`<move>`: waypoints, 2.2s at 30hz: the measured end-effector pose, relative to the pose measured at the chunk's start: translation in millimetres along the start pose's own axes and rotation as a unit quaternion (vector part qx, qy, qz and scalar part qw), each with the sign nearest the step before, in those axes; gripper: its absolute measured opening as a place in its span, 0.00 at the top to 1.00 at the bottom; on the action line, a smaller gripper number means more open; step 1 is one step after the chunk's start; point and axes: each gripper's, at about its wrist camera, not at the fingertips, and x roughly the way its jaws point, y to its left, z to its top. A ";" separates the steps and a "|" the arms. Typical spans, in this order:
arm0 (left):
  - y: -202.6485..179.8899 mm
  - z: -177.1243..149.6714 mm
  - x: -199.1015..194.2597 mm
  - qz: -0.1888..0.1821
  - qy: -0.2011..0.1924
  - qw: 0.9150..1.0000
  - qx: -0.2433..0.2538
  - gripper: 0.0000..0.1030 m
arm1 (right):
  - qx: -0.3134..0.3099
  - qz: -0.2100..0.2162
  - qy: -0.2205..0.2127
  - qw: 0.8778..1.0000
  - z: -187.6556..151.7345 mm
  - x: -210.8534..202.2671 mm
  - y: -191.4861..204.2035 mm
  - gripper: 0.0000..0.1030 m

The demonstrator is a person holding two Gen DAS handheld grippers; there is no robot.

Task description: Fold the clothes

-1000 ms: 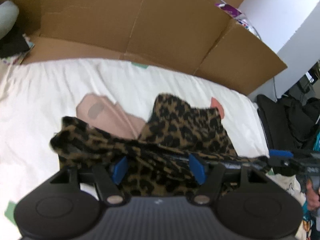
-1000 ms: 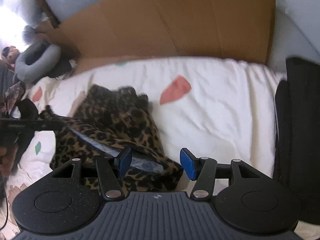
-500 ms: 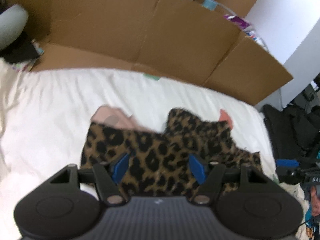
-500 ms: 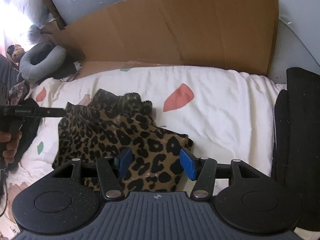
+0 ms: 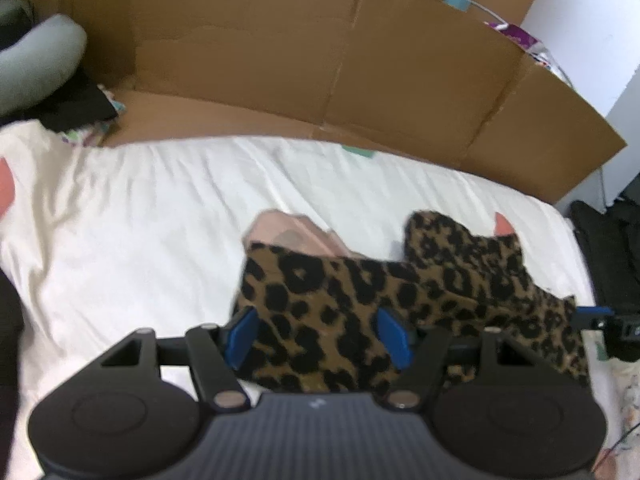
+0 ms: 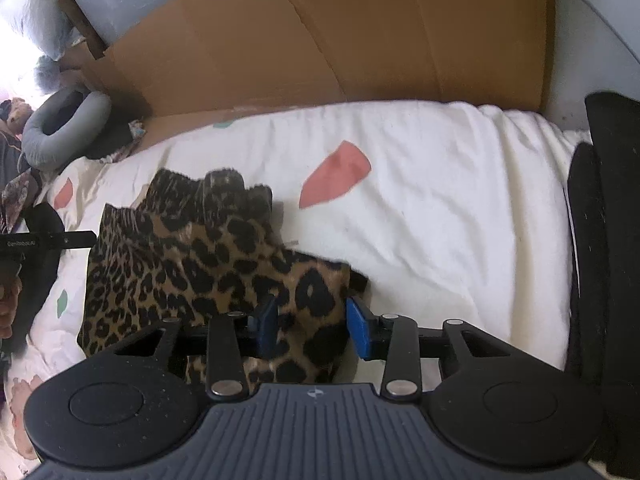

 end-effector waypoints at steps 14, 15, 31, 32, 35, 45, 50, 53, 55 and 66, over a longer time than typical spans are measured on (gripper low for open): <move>28.8 7.2 32.4 0.005 0.001 1.000 -0.030 0.67 | 0.021 0.013 -0.009 1.000 8.3 -1.6 -11.9 0.99; 29.8 7.4 34.8 0.006 0.002 1.000 -0.030 0.76 | 0.024 0.013 -0.011 1.000 8.3 -3.4 -12.8 0.99; 34.2 7.2 43.7 0.013 0.007 1.000 -0.025 0.77 | 0.019 -0.036 0.009 0.999 7.0 13.8 -7.2 0.94; 33.7 6.8 43.7 0.009 0.006 1.000 -0.023 0.71 | 0.014 -0.039 0.008 0.999 6.8 12.7 -5.4 0.94; 30.1 5.3 46.7 0.006 0.010 1.000 -0.010 0.69 | 0.014 -0.041 0.014 0.999 5.6 13.0 -5.9 0.77; 22.4 4.6 58.8 0.008 0.022 1.000 0.002 0.58 | 0.010 -0.044 0.040 0.998 3.3 35.8 -3.9 0.66; 15.5 4.1 62.6 0.007 0.025 1.000 0.018 0.51 | 0.004 -0.043 0.045 0.998 3.8 43.6 -3.1 0.65; 13.8 3.8 64.5 0.006 0.025 1.000 0.017 0.48 | -0.001 -0.039 0.043 0.998 3.5 44.0 -4.3 0.65; 11.3 3.3 65.6 0.011 0.023 0.999 0.021 0.47 | -0.001 -0.036 0.044 0.998 4.0 44.0 -5.4 0.65; 4.3 0.6 64.2 0.016 0.018 0.999 0.021 0.85 | -0.015 -0.036 0.032 0.999 3.7 36.7 0.8 0.95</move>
